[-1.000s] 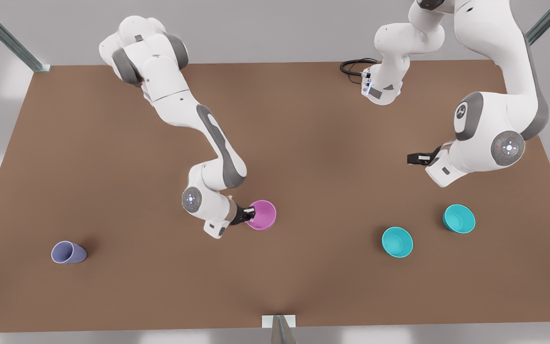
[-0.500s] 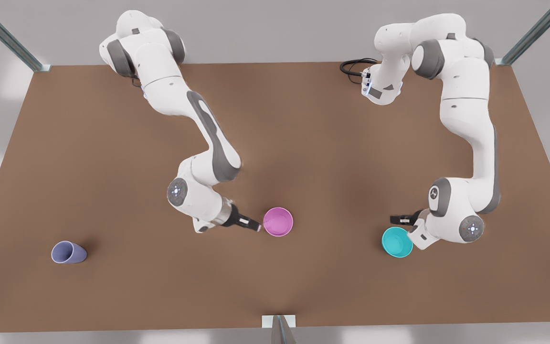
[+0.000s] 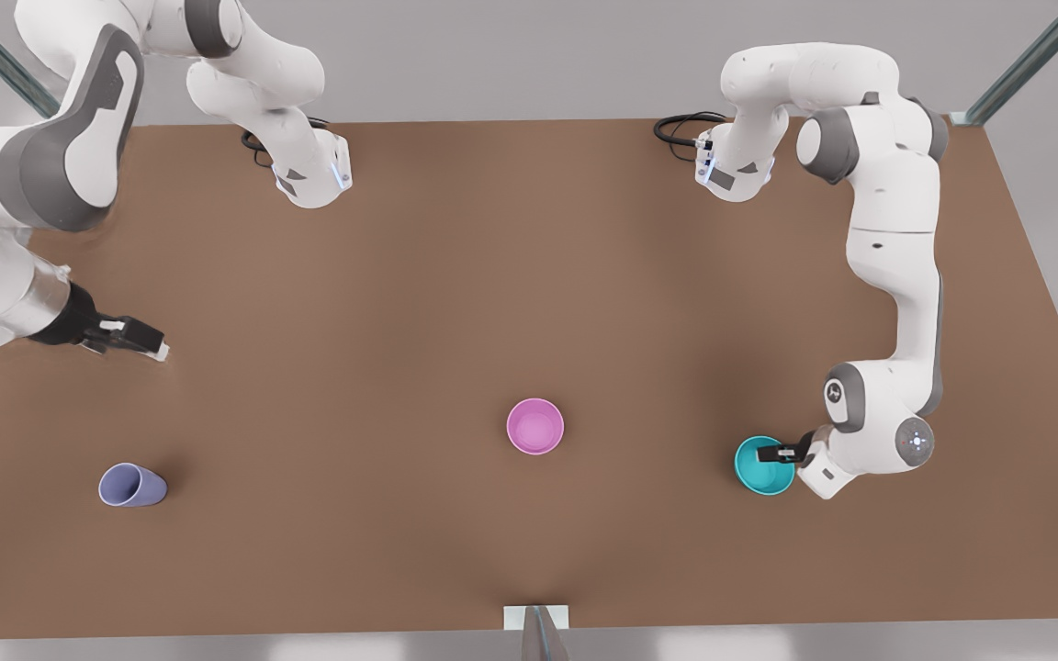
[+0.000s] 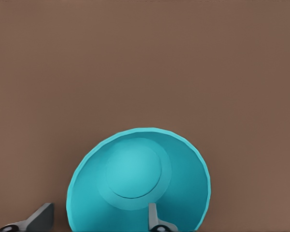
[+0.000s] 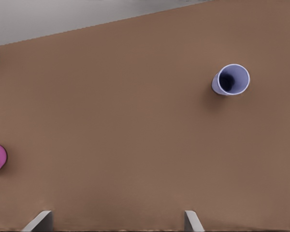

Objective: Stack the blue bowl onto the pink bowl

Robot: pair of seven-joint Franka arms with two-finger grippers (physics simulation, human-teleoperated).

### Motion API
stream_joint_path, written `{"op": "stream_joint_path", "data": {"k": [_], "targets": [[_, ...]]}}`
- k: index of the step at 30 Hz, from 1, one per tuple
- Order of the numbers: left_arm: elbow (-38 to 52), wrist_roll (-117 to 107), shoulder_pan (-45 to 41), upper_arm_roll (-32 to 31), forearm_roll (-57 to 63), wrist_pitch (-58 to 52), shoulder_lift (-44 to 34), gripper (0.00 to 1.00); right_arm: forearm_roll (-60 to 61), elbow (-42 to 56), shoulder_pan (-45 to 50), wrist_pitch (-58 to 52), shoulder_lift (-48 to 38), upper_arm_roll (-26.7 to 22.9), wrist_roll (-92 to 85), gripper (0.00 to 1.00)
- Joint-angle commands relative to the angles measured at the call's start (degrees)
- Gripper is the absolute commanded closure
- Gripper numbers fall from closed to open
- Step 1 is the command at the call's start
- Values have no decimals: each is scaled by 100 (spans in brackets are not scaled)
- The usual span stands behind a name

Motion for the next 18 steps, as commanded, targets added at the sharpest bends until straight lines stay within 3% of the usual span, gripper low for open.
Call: {"op": "stream_joint_path", "data": {"k": [1, 2, 6, 9, 16, 18], "targets": [[2, 478, 6, -1, -14, 154, 6, 43, -685, -738, -145, -133, -689, 359, -2580, 0], [2, 486, 14, -1, -23, 154, 15, 52, -685, -1080, -303, 114, -847, 579, -2378, 0], [2, 486, 49, -1, -31, 154, 111, 52, -667, -1275, -259, 184, -751, 676, -2158, 0], [11, 469, 50, -1, -31, 154, 120, 78, -667, -1275, -259, 167, -715, 650, -2052, 0], [72, -1208, -513, -62, -66, -162, -328, 79, -632, -1151, -286, 176, -584, 623, -2114, 0], [573, -2333, -767, -370, -58, -662, -319, 79, -632, -1151, -295, 184, -584, 623, -2123, 0]]}}
